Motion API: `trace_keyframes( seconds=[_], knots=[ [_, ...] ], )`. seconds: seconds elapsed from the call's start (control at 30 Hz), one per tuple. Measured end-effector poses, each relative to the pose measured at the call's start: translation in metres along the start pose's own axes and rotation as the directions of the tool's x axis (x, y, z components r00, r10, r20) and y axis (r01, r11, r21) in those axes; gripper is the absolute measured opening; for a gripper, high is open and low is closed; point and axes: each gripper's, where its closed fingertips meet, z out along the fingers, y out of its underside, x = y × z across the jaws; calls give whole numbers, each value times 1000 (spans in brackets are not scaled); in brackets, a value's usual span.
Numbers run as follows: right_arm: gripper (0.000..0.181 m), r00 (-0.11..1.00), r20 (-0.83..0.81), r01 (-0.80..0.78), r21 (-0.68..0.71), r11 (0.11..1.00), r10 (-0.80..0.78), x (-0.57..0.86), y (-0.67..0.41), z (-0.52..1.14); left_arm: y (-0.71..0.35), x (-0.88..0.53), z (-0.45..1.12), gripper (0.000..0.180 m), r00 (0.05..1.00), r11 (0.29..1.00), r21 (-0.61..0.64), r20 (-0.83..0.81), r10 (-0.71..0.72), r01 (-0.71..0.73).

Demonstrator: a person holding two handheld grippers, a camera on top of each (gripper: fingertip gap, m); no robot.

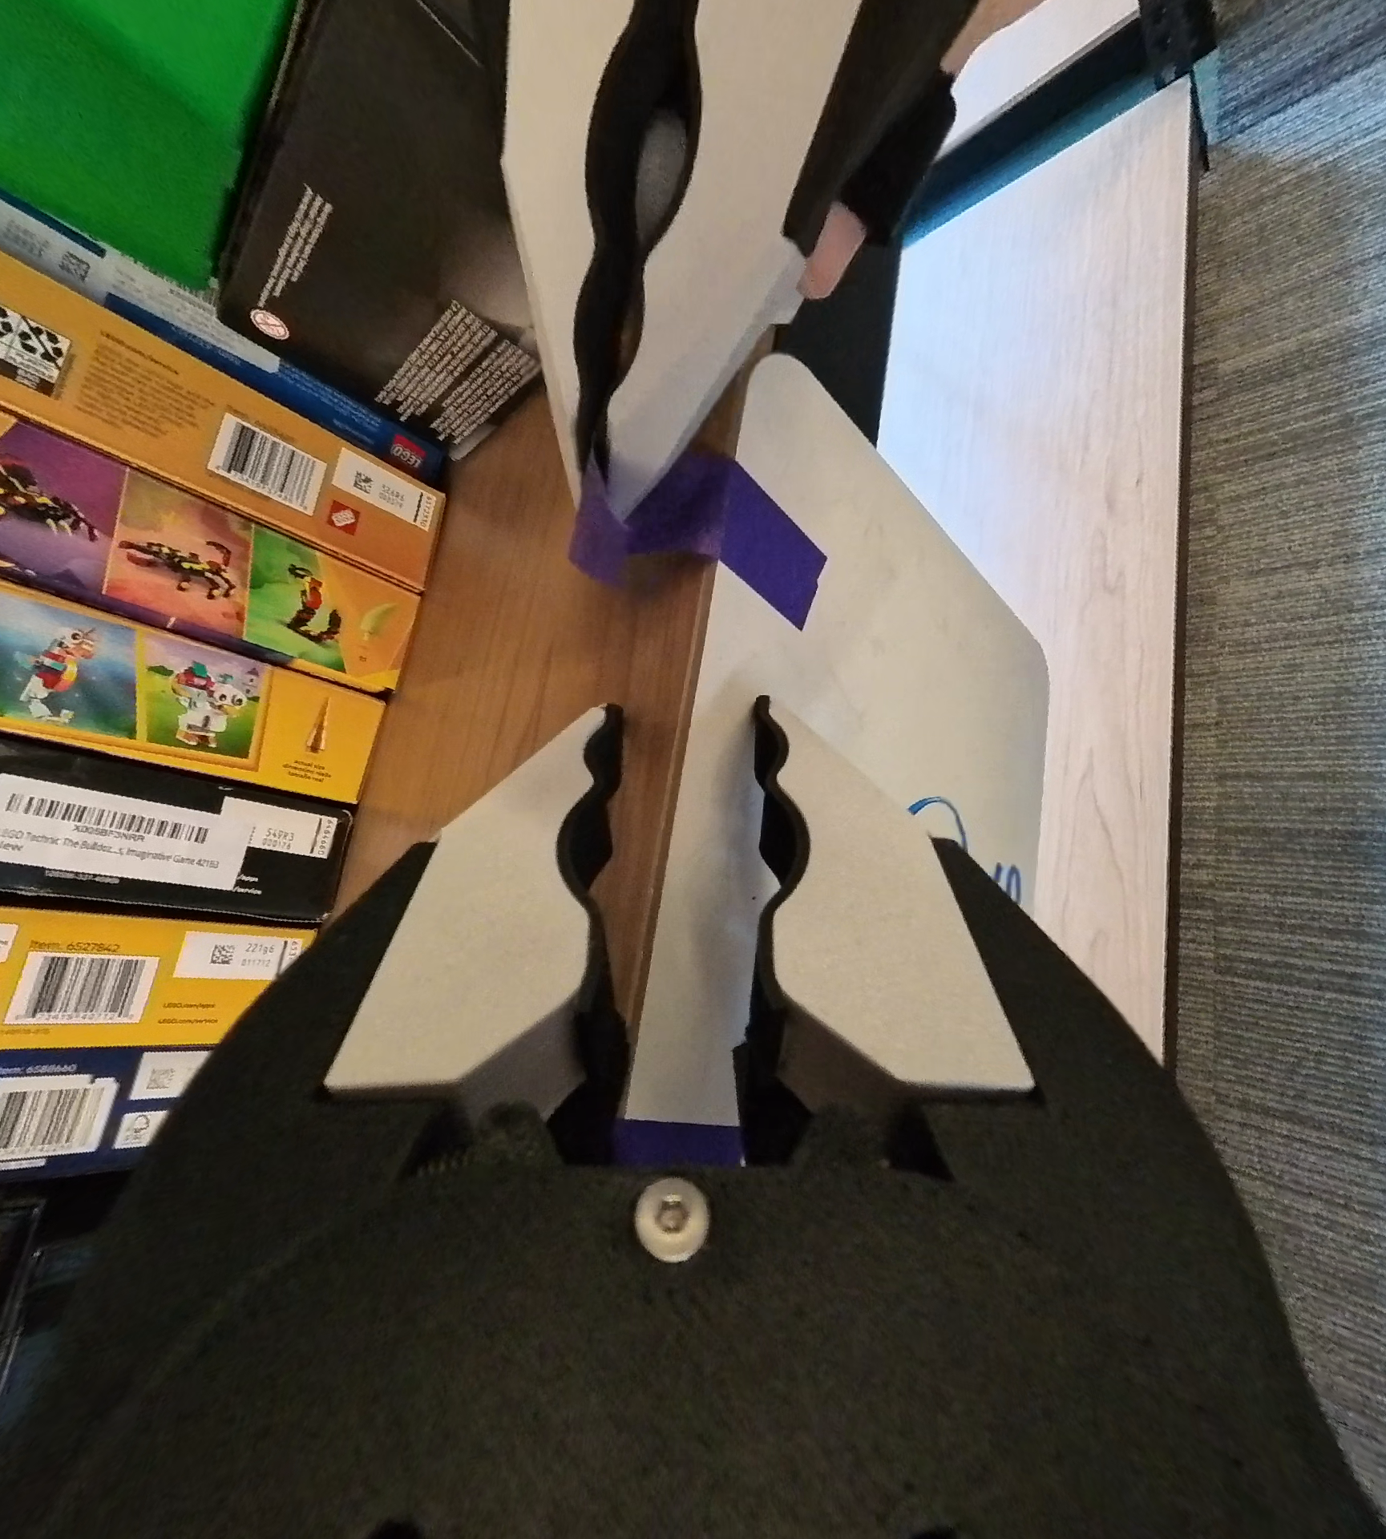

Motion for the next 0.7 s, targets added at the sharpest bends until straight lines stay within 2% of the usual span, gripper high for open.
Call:
trace_keyframes(
  seconds=[0.27,0.47,0.7],
  knots=[
    [0,999,-10,31,-39,999,-31,-1,2,1,0,0,0,30,1000,1000,-15,4,4,-4],
    [0,978,-86,176,-158,972,-191,-3,9,4,0,0,0,30,1000,1000,-13,11,-7,8],
    [0,973,-75,200,-190,961,-217,-4,12,6,0,0,1,31,1000,1000,-20,10,-11,11]
  ],
)
